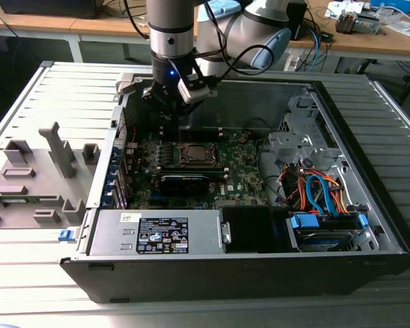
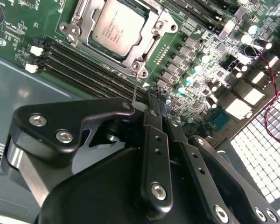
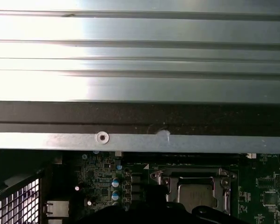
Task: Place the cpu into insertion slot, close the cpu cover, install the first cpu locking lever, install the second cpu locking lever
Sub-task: 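Install the first cpu locking lever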
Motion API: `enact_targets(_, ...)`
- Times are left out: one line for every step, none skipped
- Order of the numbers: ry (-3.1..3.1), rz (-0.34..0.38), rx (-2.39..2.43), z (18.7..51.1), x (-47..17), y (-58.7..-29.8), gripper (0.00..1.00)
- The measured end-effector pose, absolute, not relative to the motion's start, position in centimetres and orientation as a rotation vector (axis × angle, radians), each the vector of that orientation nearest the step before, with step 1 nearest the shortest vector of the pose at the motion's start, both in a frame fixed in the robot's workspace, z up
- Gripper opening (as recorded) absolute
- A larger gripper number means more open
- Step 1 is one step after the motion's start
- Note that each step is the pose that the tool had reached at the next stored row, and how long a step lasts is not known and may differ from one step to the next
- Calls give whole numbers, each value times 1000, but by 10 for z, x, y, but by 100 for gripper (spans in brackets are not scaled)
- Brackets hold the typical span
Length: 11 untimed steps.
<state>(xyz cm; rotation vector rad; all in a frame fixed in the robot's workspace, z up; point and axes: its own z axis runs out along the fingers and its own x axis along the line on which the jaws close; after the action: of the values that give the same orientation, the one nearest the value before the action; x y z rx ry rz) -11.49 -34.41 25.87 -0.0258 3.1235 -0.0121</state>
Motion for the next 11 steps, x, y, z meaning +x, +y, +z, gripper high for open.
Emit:
enact_targets(3124,-12,-26,259,-114,-344,11)
enact_targets(3123,-12,-26,259,-114,-344,11)
enact_targets(3124,-12,-26,258,-114,-344,11)
enact_targets(3124,-12,-26,258,-114,-344,11)
enact_targets(3123,-12,-26,258,-113,-344,11)
enact_targets(3123,-12,-26,258,-113,-344,11)
enact_targets(3123,-12,-26,258,-112,-344,11)
enact_targets(3124,-12,-26,257,-112,-344,11)
enact_targets(3124,-12,-26,257,-111,-344,11)
enact_targets(3124,-12,-26,257,-110,-343,11)
enact_targets(3124,-12,-26,257,-109,-343,11)
